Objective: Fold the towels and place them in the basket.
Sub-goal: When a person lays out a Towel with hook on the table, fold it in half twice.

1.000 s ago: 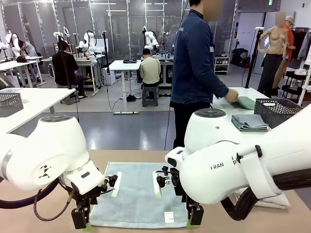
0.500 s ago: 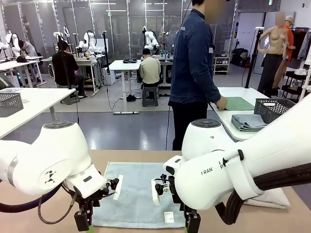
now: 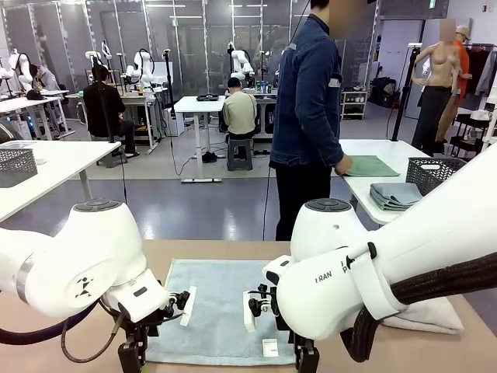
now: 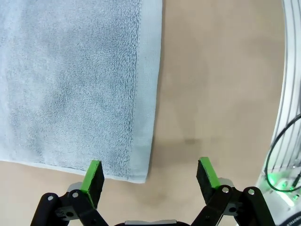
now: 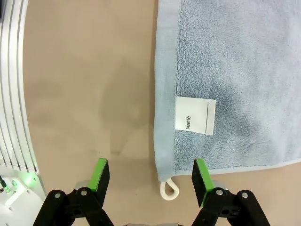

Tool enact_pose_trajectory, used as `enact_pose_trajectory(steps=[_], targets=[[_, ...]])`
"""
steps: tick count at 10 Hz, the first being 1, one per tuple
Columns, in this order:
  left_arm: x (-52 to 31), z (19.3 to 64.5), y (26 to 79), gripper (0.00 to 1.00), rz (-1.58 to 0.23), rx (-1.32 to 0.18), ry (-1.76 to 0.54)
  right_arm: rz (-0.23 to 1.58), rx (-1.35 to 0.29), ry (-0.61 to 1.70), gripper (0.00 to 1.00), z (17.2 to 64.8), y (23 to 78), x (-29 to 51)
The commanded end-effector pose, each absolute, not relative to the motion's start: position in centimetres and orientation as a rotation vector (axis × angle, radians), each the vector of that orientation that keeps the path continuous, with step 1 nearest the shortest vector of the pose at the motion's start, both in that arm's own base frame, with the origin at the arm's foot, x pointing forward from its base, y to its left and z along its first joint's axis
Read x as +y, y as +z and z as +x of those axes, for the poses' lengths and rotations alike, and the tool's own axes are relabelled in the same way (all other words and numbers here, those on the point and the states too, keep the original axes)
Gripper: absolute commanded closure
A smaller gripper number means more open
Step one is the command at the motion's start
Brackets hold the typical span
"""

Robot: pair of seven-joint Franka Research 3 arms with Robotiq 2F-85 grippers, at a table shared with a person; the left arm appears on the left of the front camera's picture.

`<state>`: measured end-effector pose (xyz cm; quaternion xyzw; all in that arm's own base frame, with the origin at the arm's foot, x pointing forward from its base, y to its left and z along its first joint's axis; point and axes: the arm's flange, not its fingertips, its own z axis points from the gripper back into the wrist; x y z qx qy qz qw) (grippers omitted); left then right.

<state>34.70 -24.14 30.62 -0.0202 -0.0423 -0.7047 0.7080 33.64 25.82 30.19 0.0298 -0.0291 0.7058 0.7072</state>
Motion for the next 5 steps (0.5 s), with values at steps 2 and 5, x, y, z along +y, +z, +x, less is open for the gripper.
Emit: enact_pose_trajectory(steps=[2, 5], targets=[[-22.77, 33.32, 29.08, 0.00, -0.071, -0.112, -1.597, 0.053, -0.086, 1.523, 0.12, 32.11, 29.11, 24.60], [-22.79, 33.38, 28.97, 0.00, -0.068, -0.108, -1.595, 0.056, -0.086, 1.517, 0.12, 32.35, 28.96, 24.50]])
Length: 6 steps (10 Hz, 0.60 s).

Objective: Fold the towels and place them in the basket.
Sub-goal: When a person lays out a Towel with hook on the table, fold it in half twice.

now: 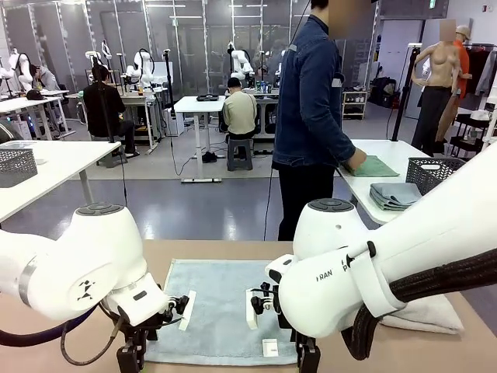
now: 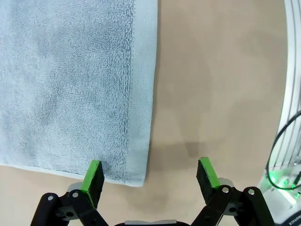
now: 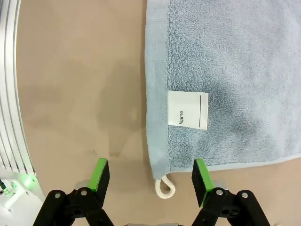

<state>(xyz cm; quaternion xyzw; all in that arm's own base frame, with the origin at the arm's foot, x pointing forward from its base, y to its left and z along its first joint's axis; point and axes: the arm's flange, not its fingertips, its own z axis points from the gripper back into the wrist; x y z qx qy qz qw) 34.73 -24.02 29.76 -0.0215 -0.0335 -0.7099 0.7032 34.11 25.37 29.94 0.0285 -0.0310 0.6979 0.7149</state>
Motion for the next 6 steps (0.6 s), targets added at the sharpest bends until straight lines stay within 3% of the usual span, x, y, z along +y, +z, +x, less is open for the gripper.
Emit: enact_pose_trajectory(steps=[1, 3, 4, 6], targets=[[-22.86, 33.45, 28.83, 0.00, -0.071, -0.100, -1.594, 0.056, -0.083, 1.516, 0.12, 32.41, 28.79, 24.51], [-23.03, 33.41, 28.85, 0.00, -0.072, -0.097, -1.596, 0.060, -0.079, 1.521, 0.12, 32.45, 28.42, 24.47], [-23.05, 33.40, 28.88, 0.05, -0.069, -0.090, -1.595, 0.065, -0.082, 1.520, 0.12, 32.49, 28.23, 24.53], [-23.12, 33.40, 28.76, 0.65, -0.067, -0.076, -1.596, 0.067, -0.090, 1.525, 0.12, 32.48, 28.12, 24.45]])
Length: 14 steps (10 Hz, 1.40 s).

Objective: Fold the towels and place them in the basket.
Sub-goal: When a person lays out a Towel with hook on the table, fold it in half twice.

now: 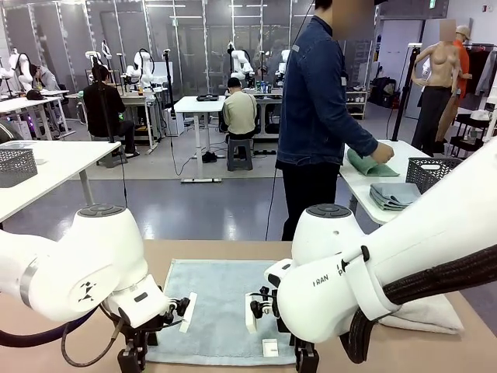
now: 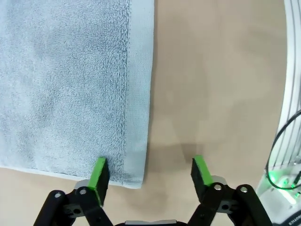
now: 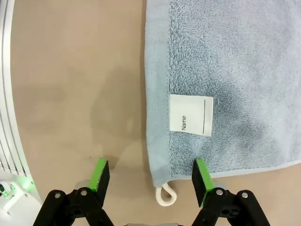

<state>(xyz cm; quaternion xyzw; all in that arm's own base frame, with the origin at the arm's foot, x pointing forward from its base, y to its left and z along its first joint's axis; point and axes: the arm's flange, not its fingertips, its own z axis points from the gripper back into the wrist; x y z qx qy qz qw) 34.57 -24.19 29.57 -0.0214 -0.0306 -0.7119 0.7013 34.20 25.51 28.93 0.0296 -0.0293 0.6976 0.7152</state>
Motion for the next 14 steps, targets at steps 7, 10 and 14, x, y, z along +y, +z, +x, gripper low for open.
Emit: enact_pose_trajectory(steps=[7, 10, 14], targets=[[-22.8, 33.2, 28.4, 1.00, -0.071, -0.078, -1.597, 0.052, -0.081, 1.520, 1.00, 32.5, 28.3, 24.3], [-22.7, 33.1, 28.2, 1.00, -0.067, -0.078, -1.598, 0.050, -0.091, 1.515, 1.00, 32.3, 28.4, 24.3], [-22.7, 32.5, 28.9, 1.00, -0.069, -0.088, -1.604, 0.043, -0.098, 1.520, 1.00, 31.6, 29.3, 24.2]])
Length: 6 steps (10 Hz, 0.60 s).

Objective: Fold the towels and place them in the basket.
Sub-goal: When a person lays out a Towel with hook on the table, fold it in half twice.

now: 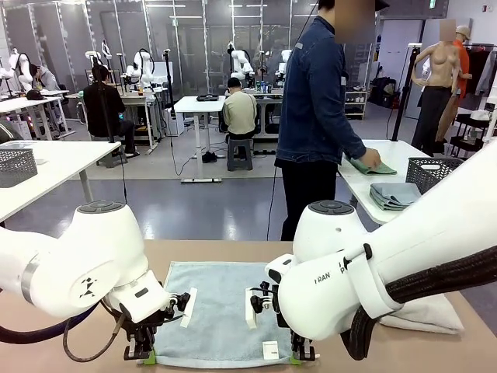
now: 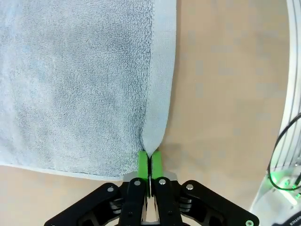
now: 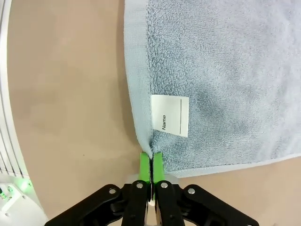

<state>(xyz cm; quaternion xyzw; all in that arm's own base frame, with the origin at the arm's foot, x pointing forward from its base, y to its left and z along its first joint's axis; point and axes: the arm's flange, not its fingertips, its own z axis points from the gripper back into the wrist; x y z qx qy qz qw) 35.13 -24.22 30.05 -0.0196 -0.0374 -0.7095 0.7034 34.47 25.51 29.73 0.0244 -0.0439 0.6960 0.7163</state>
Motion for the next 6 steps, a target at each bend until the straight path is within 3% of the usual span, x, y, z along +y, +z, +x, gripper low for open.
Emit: enact_pose_trajectory(steps=[1, 6], targets=[[-22.8, 31.8, 29.9, 1.00, -0.078, -0.101, -1.602, 0.046, -0.112, 1.518, 1.00, 31.1, 30.3, 24.1], [-22.9, 29.1, 35.1, 1.00, -0.066, -0.132, -1.616, 0.001, -0.122, 1.540, 1.00, 29.1, 35.9, 24.1]])
